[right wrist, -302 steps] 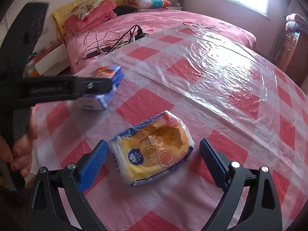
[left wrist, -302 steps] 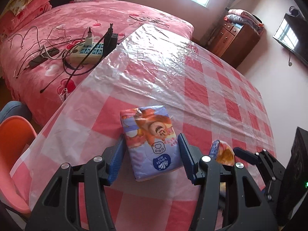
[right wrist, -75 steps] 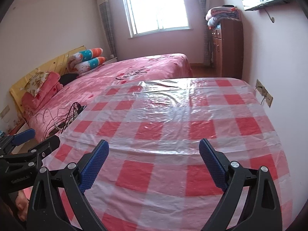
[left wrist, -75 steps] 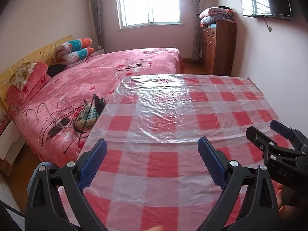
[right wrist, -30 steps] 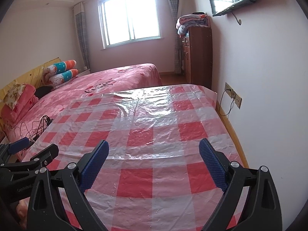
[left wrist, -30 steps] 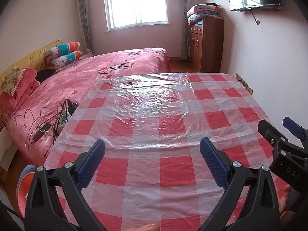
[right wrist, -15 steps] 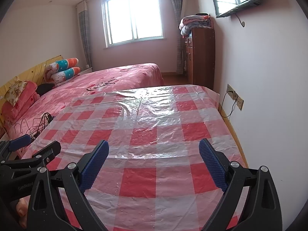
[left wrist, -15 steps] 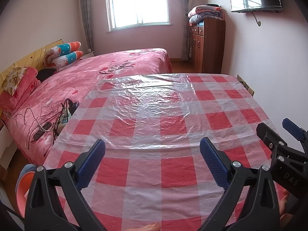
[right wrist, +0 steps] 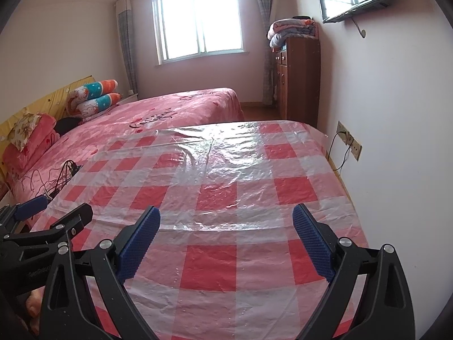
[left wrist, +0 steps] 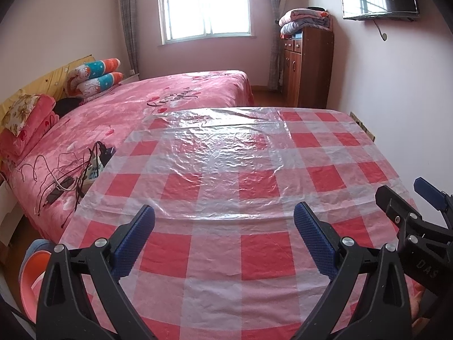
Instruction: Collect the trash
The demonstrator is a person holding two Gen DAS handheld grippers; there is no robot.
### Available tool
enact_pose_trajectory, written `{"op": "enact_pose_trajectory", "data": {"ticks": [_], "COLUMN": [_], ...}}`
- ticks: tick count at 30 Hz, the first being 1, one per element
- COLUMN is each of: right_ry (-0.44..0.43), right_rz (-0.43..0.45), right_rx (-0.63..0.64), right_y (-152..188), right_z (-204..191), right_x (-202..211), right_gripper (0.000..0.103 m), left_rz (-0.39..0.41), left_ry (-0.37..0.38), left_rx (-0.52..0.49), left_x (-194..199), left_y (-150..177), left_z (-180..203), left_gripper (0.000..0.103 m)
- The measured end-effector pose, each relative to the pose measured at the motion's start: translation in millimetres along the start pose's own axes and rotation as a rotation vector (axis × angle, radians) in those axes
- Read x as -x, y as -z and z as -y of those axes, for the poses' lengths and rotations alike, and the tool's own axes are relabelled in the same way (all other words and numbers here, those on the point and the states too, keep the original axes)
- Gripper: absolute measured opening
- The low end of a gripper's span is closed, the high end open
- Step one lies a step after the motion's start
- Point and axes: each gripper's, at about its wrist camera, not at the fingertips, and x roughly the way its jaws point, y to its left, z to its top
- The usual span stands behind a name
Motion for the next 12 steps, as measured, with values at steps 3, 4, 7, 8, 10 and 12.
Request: {"op": "enact_pose_trajectory", "data": {"ticks": [3,4,7,8,10,12], "right_ry": [-0.018,-0.027,-0.049,-0.056,-0.057,-0.052], "right_rz": [-0.044,-0.062,-0.127,-0.163,-0.210,-0.230], "right_rx": [-0.014,-0.022,-0.053,-0.067,-0.084,-0.087], "right_y": [-0.9,-1.4,-2.0,-2.1,-0.9,-0.6], "right_z": [-0.9,-1.2,-0.2,0.6,1.0,0.7], "right_x": [-10.7,-14.5,-30.1,-38.8,-50.7,-56.3], "right_gripper": [0.094,0.094,0.094,0.094,0.094,0.094], "left_rz": [-0.045,-0.067,-0.133,-0.155,-0.182,-0.213], "left_ry": [-0.016,-0.021,-0.046,-0.053,-0.049,-0.062], "left_rx": [0.014,0.025,0.058,0.072,0.087,0.091], "left_x": [-14.2,-20.5,-41.9,-50.0,-59.3,-70.7], "left_y": [-0.7,-0.8,-0.9,-1.3,-0.1,1.0], "left_z": [-4.6,-7.0,-15.4,-18.1,-22.0,-22.5], "left_gripper": [0.099,0.099,0.099,0.099,0.099,0.099]}}
